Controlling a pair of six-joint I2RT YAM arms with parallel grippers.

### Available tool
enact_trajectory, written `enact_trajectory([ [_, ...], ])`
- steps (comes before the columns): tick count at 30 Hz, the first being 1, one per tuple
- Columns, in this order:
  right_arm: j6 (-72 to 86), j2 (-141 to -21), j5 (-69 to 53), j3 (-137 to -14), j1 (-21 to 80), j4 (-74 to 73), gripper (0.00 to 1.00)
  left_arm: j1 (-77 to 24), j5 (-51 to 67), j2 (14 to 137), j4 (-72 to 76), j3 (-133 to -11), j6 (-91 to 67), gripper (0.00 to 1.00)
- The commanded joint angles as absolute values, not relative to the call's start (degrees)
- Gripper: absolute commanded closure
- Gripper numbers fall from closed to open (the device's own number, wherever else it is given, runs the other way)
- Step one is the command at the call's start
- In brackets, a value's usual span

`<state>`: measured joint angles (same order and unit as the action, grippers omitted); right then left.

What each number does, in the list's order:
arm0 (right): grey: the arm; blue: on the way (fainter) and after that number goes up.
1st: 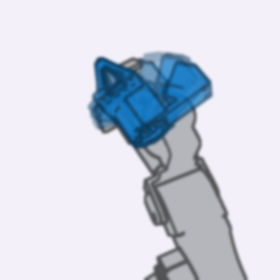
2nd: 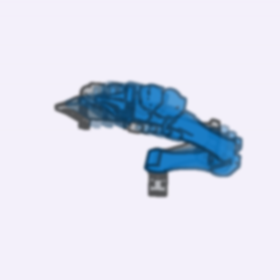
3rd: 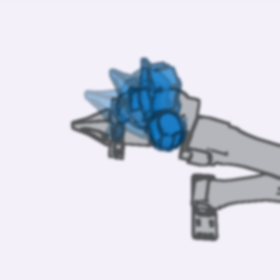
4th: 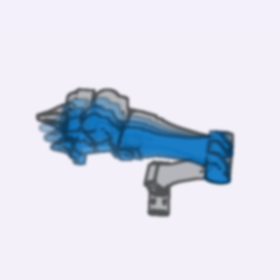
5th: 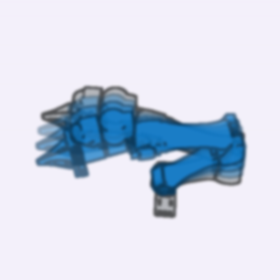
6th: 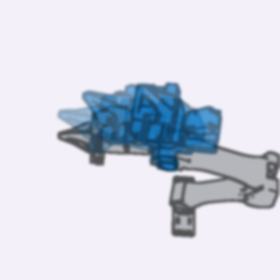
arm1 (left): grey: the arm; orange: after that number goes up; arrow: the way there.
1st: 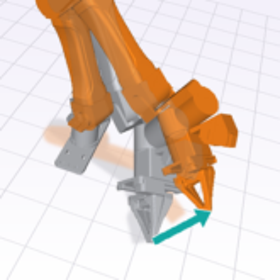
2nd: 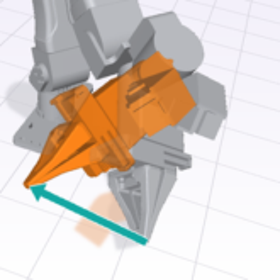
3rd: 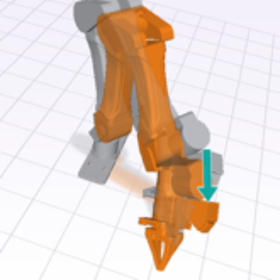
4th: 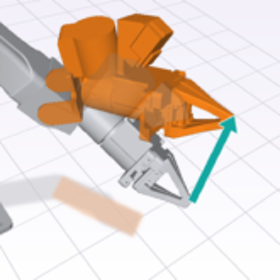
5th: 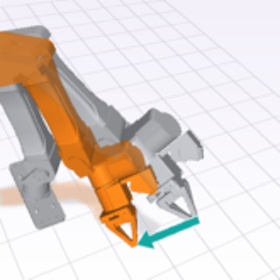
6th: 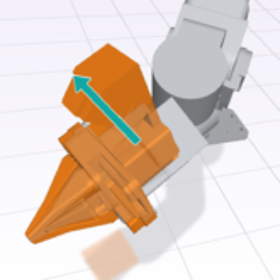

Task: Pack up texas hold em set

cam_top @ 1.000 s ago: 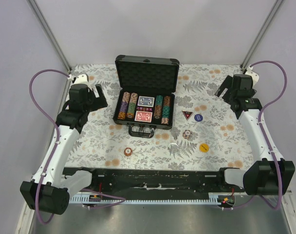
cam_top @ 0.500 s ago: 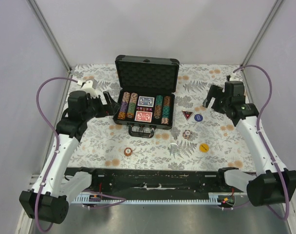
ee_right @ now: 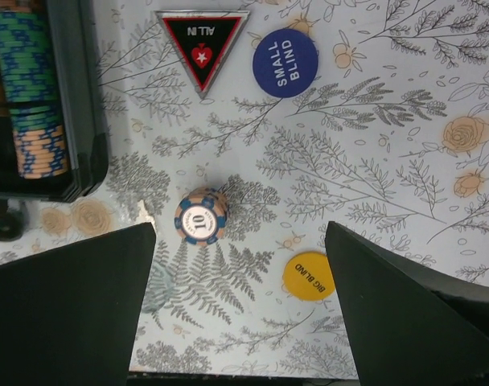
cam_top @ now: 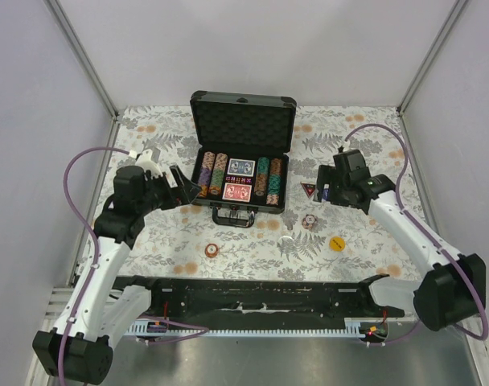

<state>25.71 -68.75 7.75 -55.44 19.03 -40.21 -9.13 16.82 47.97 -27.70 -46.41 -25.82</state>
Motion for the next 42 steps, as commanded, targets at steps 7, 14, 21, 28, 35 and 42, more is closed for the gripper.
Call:
enact_trajectory([
  [7, 17.85, -87.61, 13.8, -62.04, 19.25, -30.33, 0.02, -9.14, 17.76, 45.88, -28.65, -45.53, -29.62, 0.08],
  [14, 10.82, -98.16, 9.84, -69.16, 19.34, -28.56, 0.02, -9.14, 16.35, 46.23, -29.62, -46.14, -28.83, 0.08],
  [21, 6.25, -106.78, 7.03, -75.31, 19.25, -29.26, 0.02, -9.14, 15.73, 47.2, -30.23, -47.02, -27.16, 0.08],
  [28, 1.94, -111.7, 5.55, -79.45, 18.99, -31.9, 0.02, -9.14, 16.08, 46.85, -29.8, -48.25, -23.21, 0.08],
  [35, 3.77, -114.78, 2.9, -81.21, 17.58, -33.84, 0.07, -9.14, 15.3, 45.44, -27.34, -47.37, -22.85, 0.08],
  [42, 4.66, -115.57, 2.37, -81.21, 16.79, -34.19, 0.11, -9.14, 14.15, 44.03, -26.54, -46.93, -22.24, 0.08],
])
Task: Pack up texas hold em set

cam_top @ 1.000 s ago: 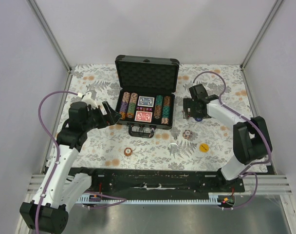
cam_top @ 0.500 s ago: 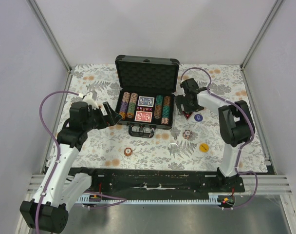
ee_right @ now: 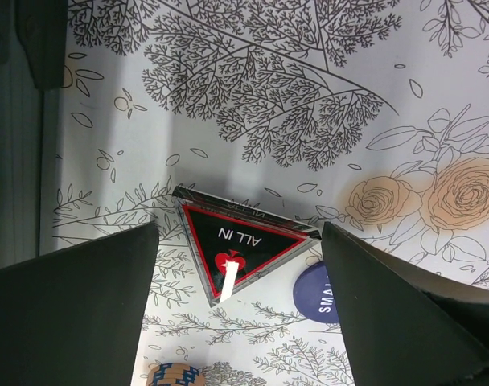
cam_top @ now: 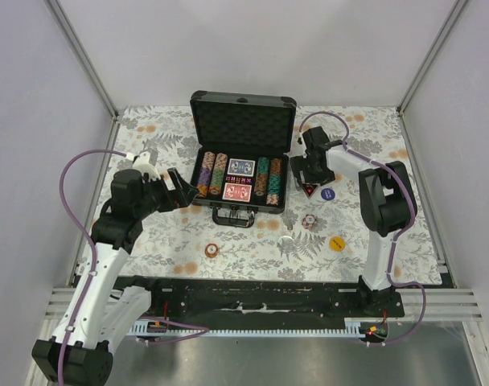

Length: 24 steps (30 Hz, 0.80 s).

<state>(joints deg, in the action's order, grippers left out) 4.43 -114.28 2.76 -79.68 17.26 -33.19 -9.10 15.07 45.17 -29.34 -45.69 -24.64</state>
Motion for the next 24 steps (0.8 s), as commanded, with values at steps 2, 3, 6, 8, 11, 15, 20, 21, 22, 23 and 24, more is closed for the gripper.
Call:
enact_trajectory([
  [2, 4.92, -116.01, 2.55, -81.39, 16.79, -34.54, 0.15, -9.14, 14.06, 44.03, -26.63, -46.76, -22.24, 0.07],
  [3, 5.1, -116.1, 2.64, -81.39, 16.79, -34.8, 0.17, -9.14, 14.15, 44.03, -26.72, -46.67, -22.24, 0.08],
  [6, 5.18, -116.1, 2.72, -80.95, 16.87, -34.8, 0.24, -9.14, 13.89, 43.86, -26.89, -46.32, -22.32, 0.08],
  [8, 5.71, -115.84, 3.34, -80.68, 16.79, -34.89, 0.3, -9.14, 13.8, 43.51, -26.89, -46.14, -22.41, 0.07],
  [11, 7.03, -114.79, 4.91, -80.59, 16.88, -34.72, 0.35, -9.14, 13.71, 43.33, -27.16, -46.06, -22.5, 0.08],
  [15, 9.4, -110.84, 5.8, -79.98, 17.31, -34.37, 0.37, -9.14, 13.45, 43.33, -27.51, -46.14, -22.59, 0.07],
  [20, 13.26, -103.02, 6.59, -78.4, 18.02, -34.89, 0.38, -9.14, 13.54, 42.8, -27.51, -45.88, -22.76, 0.08],
  [21, 13.97, -101.01, 6.5, -77.96, 18.02, -35.15, 0.38, -9.14, 13.36, 42.63, -27.42, -45.79, -22.85, 0.08],
  [22, 14.58, -99.51, 6.68, -77.61, 18.45, -35.59, 0.38, -9.14, 13.27, 42.45, -27.42, -45.7, -22.85, 0.08],
  [23, 15.2, -97.84, 6.85, -77.17, 18.63, -35.94, 0.38, -9.14, 13.18, 42.28, -27.42, -45.53, -22.94, 0.07],
  [24, 15.81, -96.43, 6.86, -76.91, 19.07, -36.38, 0.38, -9.14, 13.1, 42.19, -27.42, -45.53, -22.94, 0.07],
])
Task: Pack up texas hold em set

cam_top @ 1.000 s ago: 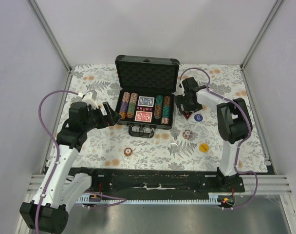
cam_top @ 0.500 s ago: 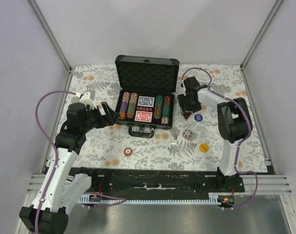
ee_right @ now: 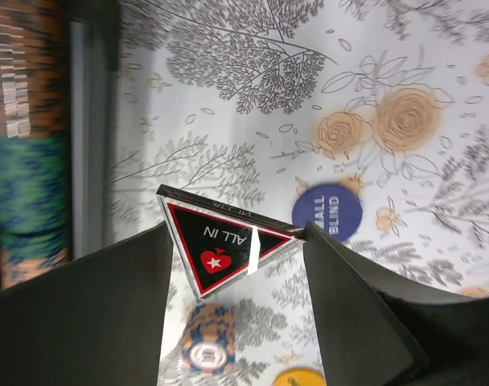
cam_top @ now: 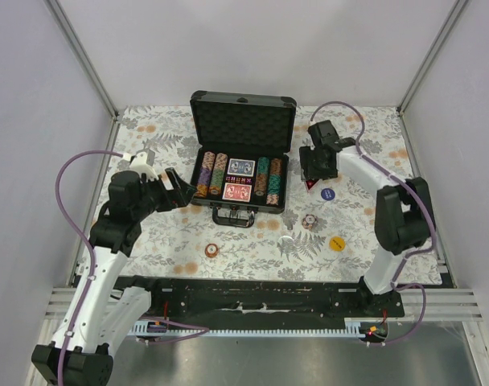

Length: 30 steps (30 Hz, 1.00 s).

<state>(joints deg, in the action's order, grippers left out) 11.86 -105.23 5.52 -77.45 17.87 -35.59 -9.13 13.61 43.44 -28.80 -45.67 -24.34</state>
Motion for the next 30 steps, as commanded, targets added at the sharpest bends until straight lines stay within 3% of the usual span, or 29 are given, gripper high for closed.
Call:
enact_trajectory([
  [1, 16.34, -95.02, 6.86, -76.82, 19.51, -37.0, 0.38, -9.14, 12.92, 42.1, -27.42, -45.27, -23.11, 0.07],
  [8, 18.46, -92.1, 6.33, -79.44, 28.55, -34.9, 0.39, -9.14, 11.34, 41.22, -27.77, -44.12, -24.7, 0.08],
  [17, 0.54, -108.97, 5.62, -94.82, 39.45, -32.43, 0.38, -9.14, 9.93, 39.9, -31.11, -45.0, -24.43, 0.08],
  [30, -22.05, -122.43, -3.25, -106.08, 43.59, -32.34, 0.36, -9.14, 7.29, 38.06, -36.03, -47.72, -23.47, 0.08],
])
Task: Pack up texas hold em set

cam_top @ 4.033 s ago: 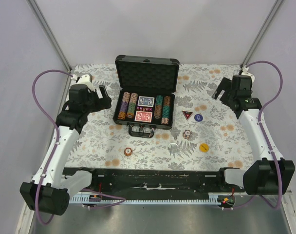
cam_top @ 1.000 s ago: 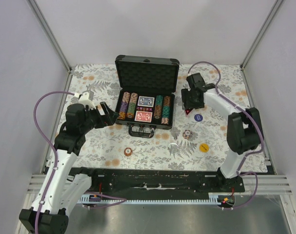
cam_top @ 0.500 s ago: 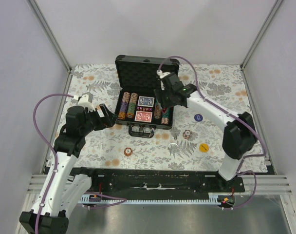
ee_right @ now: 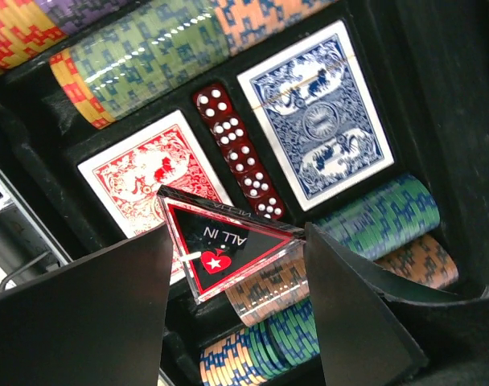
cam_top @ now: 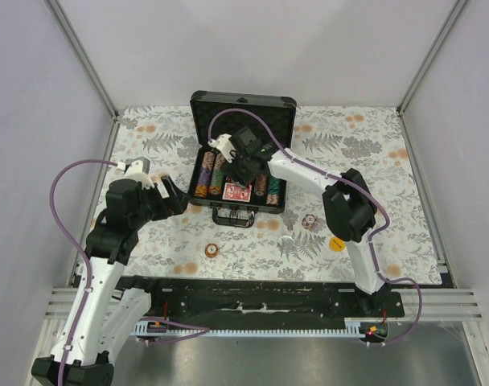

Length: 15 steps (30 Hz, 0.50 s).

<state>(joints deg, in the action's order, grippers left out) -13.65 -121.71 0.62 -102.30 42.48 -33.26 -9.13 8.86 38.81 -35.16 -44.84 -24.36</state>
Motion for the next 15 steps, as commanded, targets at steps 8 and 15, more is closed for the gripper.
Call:
enact_trajectory([
  [8, -27.07, -124.45, -6.5, -106.43, 46.14, -34.37, 0.32, -9.14, 6.59, 37.79, -36.65, -47.64, -23.12, 0.08],
  [15, -27.42, -126.12, -6.24, -107.23, 46.76, -35.59, 0.29, -9.14, 6.5, 37.53, -36.83, -46.76, -23.03, 0.08],
])
